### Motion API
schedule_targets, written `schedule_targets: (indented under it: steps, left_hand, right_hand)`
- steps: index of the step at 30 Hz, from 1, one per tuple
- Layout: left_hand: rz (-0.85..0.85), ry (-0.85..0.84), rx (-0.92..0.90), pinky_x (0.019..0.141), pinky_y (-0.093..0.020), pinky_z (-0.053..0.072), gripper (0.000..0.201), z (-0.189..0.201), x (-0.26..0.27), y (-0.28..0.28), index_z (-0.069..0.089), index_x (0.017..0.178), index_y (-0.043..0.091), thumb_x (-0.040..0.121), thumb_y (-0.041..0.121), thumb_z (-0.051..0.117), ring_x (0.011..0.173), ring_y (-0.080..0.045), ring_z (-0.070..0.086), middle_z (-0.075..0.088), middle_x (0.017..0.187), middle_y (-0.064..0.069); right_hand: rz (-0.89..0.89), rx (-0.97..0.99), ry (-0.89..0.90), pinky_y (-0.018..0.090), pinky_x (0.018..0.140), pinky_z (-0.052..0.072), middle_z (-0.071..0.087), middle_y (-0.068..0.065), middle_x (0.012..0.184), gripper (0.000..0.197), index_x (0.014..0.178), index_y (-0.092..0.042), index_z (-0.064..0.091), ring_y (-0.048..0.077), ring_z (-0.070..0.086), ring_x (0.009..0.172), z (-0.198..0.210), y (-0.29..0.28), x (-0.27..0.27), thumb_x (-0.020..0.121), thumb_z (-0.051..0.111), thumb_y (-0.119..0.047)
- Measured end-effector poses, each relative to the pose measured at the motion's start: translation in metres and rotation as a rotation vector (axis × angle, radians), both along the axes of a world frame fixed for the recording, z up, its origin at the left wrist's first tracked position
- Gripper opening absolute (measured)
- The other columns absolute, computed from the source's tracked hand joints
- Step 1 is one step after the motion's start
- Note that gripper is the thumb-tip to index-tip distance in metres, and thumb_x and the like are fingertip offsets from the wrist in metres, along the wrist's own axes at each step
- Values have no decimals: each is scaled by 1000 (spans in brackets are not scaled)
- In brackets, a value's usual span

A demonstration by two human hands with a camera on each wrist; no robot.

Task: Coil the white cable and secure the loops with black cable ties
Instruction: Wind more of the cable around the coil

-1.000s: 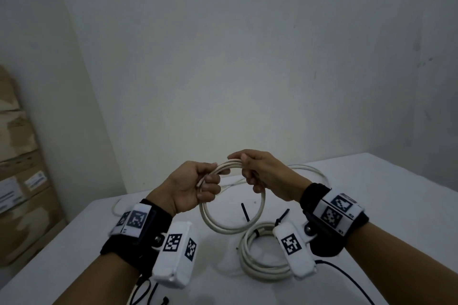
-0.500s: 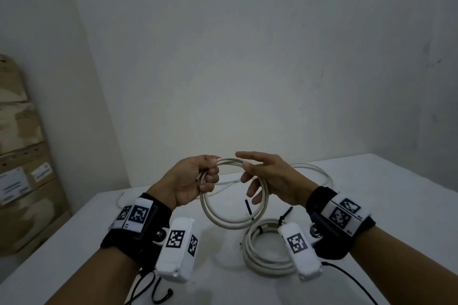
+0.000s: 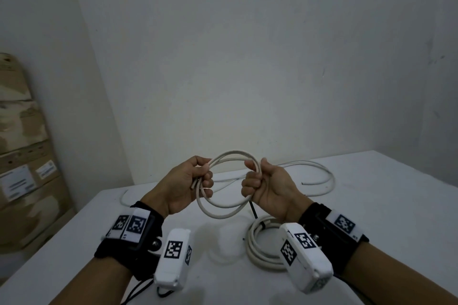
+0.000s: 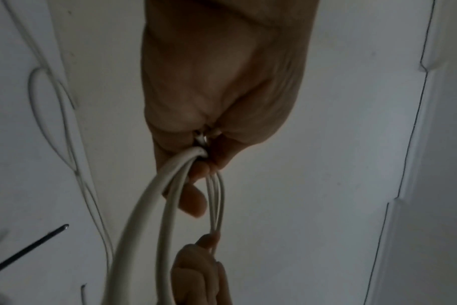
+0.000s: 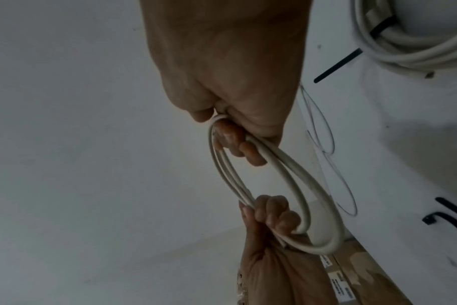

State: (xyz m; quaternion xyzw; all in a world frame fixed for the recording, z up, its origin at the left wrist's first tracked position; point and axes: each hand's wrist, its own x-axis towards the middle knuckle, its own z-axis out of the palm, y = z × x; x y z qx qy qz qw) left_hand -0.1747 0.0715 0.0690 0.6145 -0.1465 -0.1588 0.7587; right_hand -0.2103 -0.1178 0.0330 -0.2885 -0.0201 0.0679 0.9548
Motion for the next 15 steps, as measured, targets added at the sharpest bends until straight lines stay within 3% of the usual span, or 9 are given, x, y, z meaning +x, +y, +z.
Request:
schedule_targets:
  steps: [3,5,7,8,12,15]
  left_hand:
    - [24,34,-86,43,-24,43,18,-2,-1,1,52,91,7,99,1,37,49,-16,43,44,61,-7]
    - [69,91,-209,38,-21,37,18,-1,3,1,50,89,5,98,-1,34,45,-14,42,42,57,-7]
    - [100,128,-306,35,-19,34,21,-1,8,-1,48,86,5,98,-1,31,42,-12,41,42,54,-5]
    - [105,137,-339,35,-19,35,23,-1,10,-1,47,83,5,98,0,30,42,-11,42,41,53,-4]
    - [63,166,-365,38,-20,38,19,-3,8,-2,47,83,8,97,6,35,46,-12,43,42,60,-3]
    - [-16,197,-365,41,-23,41,17,-4,1,1,53,97,2,90,9,39,49,-13,44,44,61,-3]
  right_hand:
    - [20,-7,-37,25,44,43,42,3,54,44,91,-4,59,16,45,45,4,-2,-6,102,28,-32]
    - [45,-11,-75,36,60,54,52,6,58,41,97,-5,62,23,59,56,1,3,-13,101,32,-34]
    - [46,5,-106,48,78,52,60,9,64,41,103,-10,62,30,66,71,-5,12,-21,99,35,-39]
    - [38,16,-107,48,81,50,61,10,65,40,104,-11,60,30,67,74,-8,18,-25,99,35,-41]
    - [-64,82,-41,38,70,47,43,4,51,33,85,-8,53,21,52,50,-11,31,-28,100,37,-32]
    - [-85,141,-3,32,57,40,37,1,50,26,84,-8,54,16,42,44,-6,25,-24,98,38,-24]
